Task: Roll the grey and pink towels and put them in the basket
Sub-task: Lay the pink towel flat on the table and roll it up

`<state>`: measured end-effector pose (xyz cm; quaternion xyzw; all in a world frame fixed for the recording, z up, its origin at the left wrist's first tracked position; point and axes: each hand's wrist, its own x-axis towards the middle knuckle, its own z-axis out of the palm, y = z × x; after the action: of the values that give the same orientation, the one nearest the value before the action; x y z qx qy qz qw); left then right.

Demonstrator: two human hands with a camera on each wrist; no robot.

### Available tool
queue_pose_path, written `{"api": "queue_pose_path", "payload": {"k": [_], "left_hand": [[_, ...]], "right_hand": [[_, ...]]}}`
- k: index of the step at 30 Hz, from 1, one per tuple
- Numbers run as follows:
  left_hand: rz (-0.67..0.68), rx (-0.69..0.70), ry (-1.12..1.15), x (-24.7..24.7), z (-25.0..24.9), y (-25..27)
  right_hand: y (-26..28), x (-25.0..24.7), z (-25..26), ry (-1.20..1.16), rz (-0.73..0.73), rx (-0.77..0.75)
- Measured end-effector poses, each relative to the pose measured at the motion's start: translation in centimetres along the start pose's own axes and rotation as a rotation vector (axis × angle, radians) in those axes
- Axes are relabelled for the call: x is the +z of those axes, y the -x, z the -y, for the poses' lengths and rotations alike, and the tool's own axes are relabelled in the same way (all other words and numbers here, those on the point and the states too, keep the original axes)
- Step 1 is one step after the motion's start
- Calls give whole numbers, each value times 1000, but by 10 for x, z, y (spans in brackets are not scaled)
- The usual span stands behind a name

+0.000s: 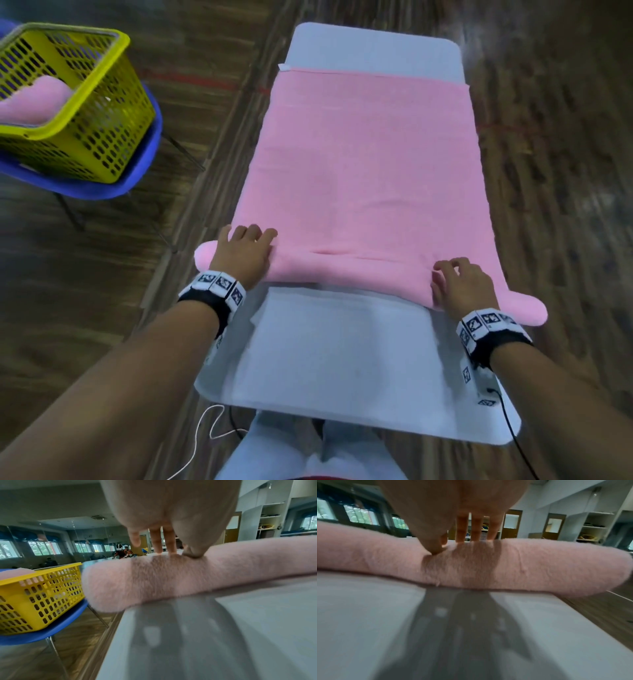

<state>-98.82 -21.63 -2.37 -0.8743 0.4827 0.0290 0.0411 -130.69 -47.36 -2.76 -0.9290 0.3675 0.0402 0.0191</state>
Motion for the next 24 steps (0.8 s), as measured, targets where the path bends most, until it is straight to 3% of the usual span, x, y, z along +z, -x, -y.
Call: {"api": "queue_pose_path", "payload": {"k": [2,8,12,17,19,22,24], "left_hand": [[-58,67,-58,9,-2,18],[139,39,-20,25,-7,49],[194,33,-33,11,-2,28],[352,-50,102,-15,-2,-13],[282,-41,62,-15,-2,-15],[42,-5,-70,-6,-3,4],[14,44,-93,9,-7,25]], "right_hand": [[13,5,4,17,-28,-41],[30,15,7,-7,126,-38],[13,1,4,46,159,-32],[-21,-23,8,83,393,72],[-19,-23,8,80,300,79],[-2,-12,6,38,14,22],[13,0,8,26,-25,-3]]}}
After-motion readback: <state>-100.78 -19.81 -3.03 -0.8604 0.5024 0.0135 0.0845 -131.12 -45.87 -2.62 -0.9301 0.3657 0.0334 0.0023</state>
